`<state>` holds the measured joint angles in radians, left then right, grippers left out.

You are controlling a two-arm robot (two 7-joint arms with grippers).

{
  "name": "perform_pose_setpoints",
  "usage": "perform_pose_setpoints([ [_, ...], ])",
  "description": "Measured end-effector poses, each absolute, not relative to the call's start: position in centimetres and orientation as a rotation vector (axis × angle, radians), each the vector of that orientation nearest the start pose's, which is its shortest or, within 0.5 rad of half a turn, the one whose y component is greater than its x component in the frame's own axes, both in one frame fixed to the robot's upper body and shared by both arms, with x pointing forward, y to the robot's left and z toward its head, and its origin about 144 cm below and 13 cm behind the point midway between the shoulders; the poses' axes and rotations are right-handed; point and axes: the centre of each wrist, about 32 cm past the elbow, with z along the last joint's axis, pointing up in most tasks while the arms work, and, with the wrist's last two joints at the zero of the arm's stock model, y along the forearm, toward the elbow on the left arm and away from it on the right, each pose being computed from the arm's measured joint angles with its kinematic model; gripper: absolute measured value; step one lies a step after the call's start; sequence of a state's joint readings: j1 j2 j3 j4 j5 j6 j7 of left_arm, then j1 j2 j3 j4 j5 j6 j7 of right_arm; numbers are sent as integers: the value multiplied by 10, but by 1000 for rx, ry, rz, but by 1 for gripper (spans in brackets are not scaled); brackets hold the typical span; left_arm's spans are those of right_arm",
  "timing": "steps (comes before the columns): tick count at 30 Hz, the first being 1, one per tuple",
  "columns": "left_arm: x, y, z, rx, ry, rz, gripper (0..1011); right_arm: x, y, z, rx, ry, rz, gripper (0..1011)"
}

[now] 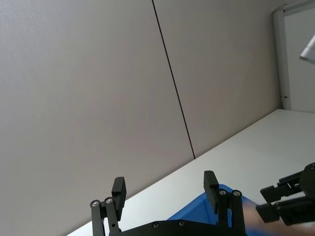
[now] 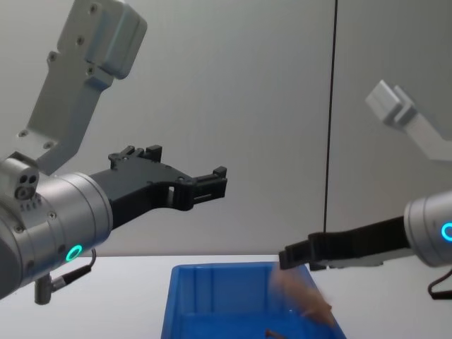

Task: Pick up the two dolls from the table and place them into the box.

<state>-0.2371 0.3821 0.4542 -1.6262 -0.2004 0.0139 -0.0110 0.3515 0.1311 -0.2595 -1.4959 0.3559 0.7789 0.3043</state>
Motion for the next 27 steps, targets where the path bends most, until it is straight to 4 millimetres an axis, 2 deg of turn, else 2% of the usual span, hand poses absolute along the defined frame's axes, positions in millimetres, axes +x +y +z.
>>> perform_pose_setpoints([
  [4, 492, 198, 1204, 61, -267, 1124, 1001, 543, -183, 1230, -315, 523, -908, 577],
  [6, 492, 198, 1204, 61, -268, 1124, 1001, 545, -182, 1230, -325, 535, -904, 662],
  [7, 492, 198, 1204, 61, -268, 1124, 1001, 545, -181, 1229, -329, 539, -903, 662],
  [9, 492, 198, 1204, 61, -267, 1124, 1001, 546, -180, 1229, -336, 547, -900, 762],
  [17, 492, 198, 1204, 61, -267, 1124, 1001, 548, -178, 1228, -350, 564, -894, 965],
  [19, 492, 198, 1204, 61, -268, 1124, 1001, 548, -179, 1228, -349, 564, -892, 1001],
  [27, 492, 198, 1204, 61, -268, 1124, 1001, 545, -183, 1232, -306, 527, -893, 1001],
])
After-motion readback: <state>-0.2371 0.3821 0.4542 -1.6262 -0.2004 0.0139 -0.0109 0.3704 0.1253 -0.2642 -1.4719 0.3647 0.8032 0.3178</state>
